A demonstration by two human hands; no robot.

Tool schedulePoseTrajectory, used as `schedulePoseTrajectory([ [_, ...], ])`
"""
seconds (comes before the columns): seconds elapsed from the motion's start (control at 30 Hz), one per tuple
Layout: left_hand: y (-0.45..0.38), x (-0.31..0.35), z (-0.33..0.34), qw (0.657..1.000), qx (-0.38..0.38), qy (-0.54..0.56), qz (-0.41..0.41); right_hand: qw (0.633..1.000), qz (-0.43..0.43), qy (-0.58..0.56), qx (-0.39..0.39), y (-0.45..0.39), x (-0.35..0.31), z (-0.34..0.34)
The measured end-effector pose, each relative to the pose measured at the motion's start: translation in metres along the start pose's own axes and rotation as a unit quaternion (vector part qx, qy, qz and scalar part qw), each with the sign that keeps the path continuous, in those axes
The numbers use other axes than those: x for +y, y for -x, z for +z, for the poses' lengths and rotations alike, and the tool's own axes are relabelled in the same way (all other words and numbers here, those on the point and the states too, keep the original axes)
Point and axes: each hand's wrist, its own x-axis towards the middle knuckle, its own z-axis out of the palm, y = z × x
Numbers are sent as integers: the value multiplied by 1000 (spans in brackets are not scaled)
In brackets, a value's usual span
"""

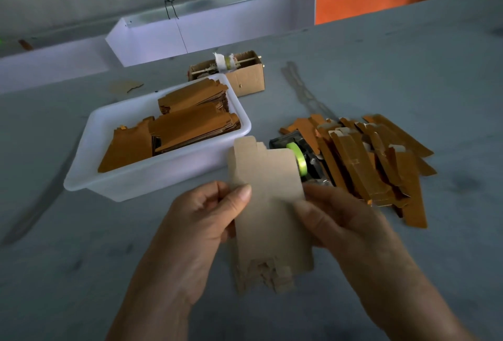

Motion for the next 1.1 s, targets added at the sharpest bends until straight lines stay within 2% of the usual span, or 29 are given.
schedulePoseTrajectory([
  [0.07,0,-1,6,1000,-5,26,-13,994,50,-89,-28,-1,5,5],
  [0.13,2,-2,15,999,-9,37,-27,988,74,-134,-23,-2,11,7],
  [0.3,2,-9,35,998,34,39,-46,987,78,-137,0,-3,16,9],
  [0.4,0,-12,40,998,62,9,-28,994,64,-81,25,-3,17,8],
  [0.5,-1,-14,41,996,82,-11,-15,996,1,31,84,-2,17,7],
  [0.6,-1,-13,44,997,79,-18,-11,968,-85,187,143,0,16,9],
  [0.73,1,-11,46,996,84,-10,-17,930,-172,278,166,5,17,19],
  [0.8,2,-10,49,996,90,-6,-15,923,-195,292,157,8,17,24],
  [0.9,4,-7,51,997,78,-2,-11,947,-182,249,93,11,14,26],
  [1.1,6,-5,39,996,-29,-75,47,976,-131,171,28,8,9,17],
])
